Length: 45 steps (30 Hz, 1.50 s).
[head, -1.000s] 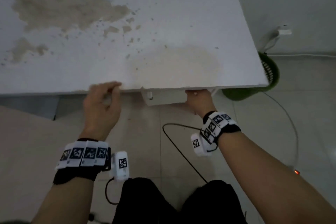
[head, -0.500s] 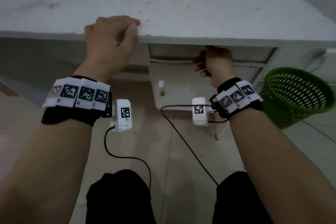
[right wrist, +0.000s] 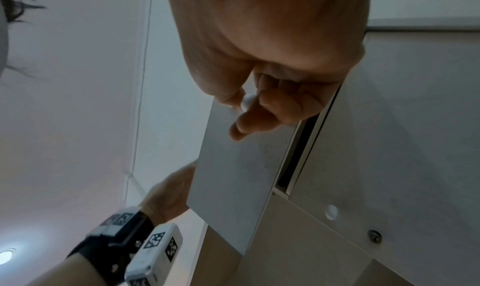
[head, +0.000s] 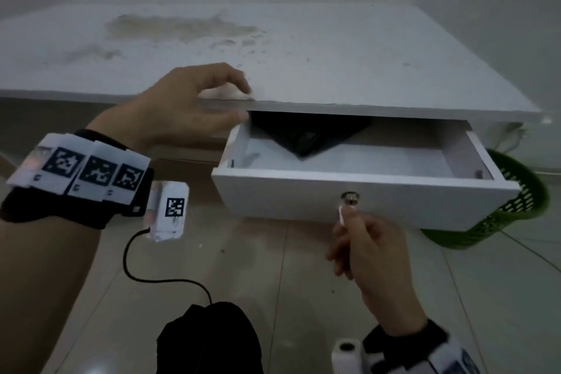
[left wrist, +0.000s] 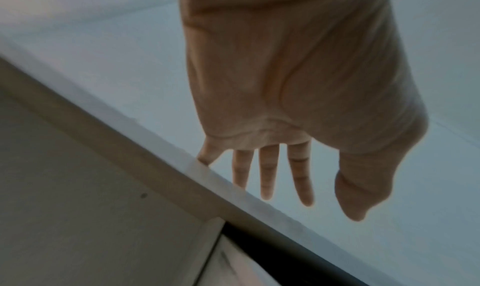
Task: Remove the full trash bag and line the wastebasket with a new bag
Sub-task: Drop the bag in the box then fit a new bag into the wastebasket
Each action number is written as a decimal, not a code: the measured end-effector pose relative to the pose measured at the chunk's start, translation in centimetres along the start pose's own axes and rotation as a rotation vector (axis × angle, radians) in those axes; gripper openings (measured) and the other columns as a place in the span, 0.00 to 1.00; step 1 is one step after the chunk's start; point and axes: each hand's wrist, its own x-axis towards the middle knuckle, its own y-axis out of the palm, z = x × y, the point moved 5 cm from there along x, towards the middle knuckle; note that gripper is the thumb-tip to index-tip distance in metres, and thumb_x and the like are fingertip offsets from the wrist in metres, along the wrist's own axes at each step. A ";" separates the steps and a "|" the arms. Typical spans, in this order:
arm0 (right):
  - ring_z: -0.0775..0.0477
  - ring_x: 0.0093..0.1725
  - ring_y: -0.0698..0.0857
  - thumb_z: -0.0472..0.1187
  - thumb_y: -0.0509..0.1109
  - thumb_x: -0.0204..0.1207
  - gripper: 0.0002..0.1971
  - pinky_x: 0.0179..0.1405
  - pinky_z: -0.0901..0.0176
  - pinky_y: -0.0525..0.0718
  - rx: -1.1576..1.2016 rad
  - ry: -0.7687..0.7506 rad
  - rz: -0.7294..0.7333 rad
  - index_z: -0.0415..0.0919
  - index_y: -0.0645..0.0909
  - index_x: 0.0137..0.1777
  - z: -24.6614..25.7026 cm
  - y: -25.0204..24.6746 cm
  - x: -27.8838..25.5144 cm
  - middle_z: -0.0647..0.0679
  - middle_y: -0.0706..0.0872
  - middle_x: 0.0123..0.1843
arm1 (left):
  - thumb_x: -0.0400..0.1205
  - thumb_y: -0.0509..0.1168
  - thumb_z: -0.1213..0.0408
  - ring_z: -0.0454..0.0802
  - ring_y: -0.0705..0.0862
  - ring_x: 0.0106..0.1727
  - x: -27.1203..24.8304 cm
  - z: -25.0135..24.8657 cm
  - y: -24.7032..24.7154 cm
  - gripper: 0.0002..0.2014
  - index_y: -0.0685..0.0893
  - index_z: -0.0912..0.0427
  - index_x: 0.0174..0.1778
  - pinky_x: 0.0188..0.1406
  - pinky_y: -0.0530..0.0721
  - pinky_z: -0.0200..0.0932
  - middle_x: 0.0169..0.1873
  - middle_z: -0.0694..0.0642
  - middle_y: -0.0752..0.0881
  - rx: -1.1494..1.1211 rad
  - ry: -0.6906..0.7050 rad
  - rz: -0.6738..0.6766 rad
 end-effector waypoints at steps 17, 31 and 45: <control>0.43 0.17 0.79 0.43 0.65 0.85 0.20 0.17 0.64 0.72 -0.119 0.052 0.074 0.30 0.82 0.34 -2.3 -1.2 -1.3 0.38 0.86 0.22 | 0.80 0.67 0.48 0.53 0.77 0.66 2.3 -9.5 4.4 0.17 0.84 0.47 0.64 0.54 0.83 0.52 0.68 0.53 0.79 0.607 0.518 0.258; 0.44 0.17 0.78 0.47 0.64 0.85 0.22 0.19 0.64 0.73 -0.101 0.090 0.116 0.31 0.82 0.35 -2.2 -1.1 -1.6 0.40 0.88 0.23 | 0.83 0.64 0.53 0.52 0.79 0.67 2.1 -9.1 11.7 0.26 0.70 0.41 0.79 0.66 0.79 0.50 0.68 0.47 0.80 0.660 0.361 0.765; 0.43 0.19 0.79 0.48 0.63 0.85 0.20 0.19 0.63 0.74 -0.125 0.136 0.158 0.33 0.83 0.38 -3.5 -1.1 -0.9 0.40 0.89 0.26 | 0.69 0.79 0.52 0.56 0.71 0.73 2.0 -7.3 13.3 0.55 0.51 0.55 0.85 0.73 0.75 0.47 0.80 0.57 0.61 0.641 0.304 0.728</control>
